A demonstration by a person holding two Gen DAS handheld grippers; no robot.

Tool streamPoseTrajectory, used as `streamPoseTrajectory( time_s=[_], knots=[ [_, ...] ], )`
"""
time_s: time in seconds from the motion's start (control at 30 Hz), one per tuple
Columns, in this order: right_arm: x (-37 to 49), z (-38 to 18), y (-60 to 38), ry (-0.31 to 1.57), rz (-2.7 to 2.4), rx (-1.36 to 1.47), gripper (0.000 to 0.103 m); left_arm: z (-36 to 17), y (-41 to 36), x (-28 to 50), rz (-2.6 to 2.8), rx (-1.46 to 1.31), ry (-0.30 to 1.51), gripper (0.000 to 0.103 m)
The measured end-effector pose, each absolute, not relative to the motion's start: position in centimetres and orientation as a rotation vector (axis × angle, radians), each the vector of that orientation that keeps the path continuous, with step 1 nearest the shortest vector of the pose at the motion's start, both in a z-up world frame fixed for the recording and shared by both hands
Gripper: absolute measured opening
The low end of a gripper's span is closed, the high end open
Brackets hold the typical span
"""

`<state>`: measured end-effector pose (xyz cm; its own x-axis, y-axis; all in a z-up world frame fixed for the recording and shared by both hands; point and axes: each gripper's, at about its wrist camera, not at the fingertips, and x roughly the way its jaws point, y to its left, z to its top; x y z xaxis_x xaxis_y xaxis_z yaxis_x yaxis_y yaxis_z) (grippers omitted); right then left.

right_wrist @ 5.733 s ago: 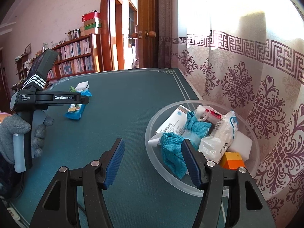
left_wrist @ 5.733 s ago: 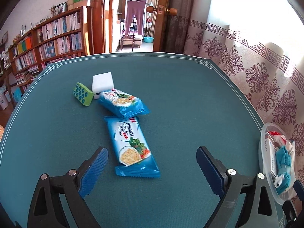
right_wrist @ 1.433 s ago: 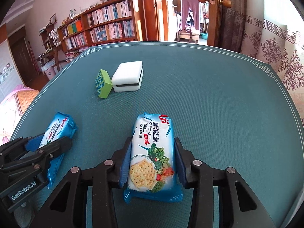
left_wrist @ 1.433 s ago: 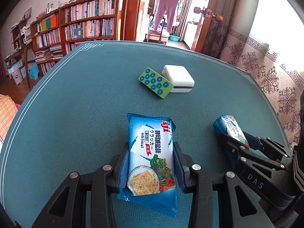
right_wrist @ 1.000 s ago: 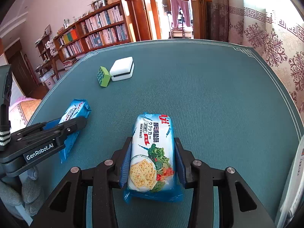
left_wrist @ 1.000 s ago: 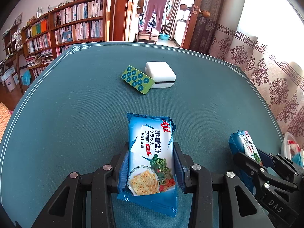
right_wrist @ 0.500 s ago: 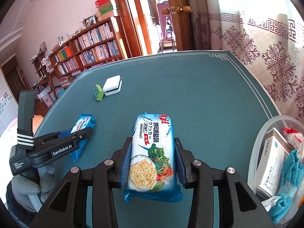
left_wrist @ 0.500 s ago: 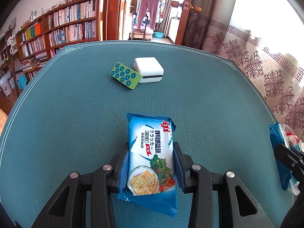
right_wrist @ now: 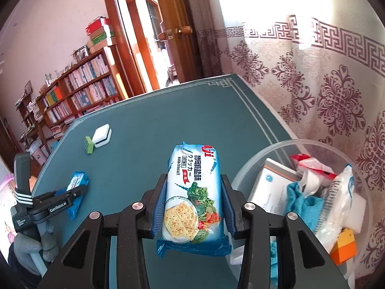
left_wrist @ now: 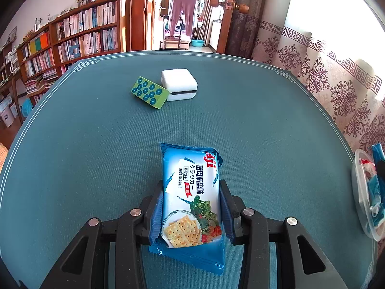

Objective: Organize objects
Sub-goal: 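Carry the cracker packet into the bowl with the right tool and open it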

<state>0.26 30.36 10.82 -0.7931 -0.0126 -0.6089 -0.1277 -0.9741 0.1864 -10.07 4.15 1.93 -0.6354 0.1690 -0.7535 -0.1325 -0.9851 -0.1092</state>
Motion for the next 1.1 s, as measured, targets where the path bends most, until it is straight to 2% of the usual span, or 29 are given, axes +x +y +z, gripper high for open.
streamPoseTrajectory(
  time_s=[0.33, 0.87, 1.0, 1.1],
  knots=[
    [-0.5, 9.3, 35.3, 0.447, 2.717, -0.968, 0.042, 1.8, 4.3, -10.0, 2.696, -1.253, -0.057, 0.043],
    [0.1, 8.9, 36.6, 0.585, 2.659, -0.981, 0.044, 1.8, 4.5, -9.9, 2.695, -1.249, -0.051, 0.043],
    [1.0, 9.9, 35.3, 0.547, 2.715, -0.945, 0.044, 1.9, 4.7, -9.7, 2.690, -1.240, -0.047, 0.043],
    [2.1, 10.6, 33.6, 0.422, 2.758, -0.892, 0.044, 2.1, 4.9, -9.4, 2.683, -1.229, -0.041, 0.043]
  ],
)
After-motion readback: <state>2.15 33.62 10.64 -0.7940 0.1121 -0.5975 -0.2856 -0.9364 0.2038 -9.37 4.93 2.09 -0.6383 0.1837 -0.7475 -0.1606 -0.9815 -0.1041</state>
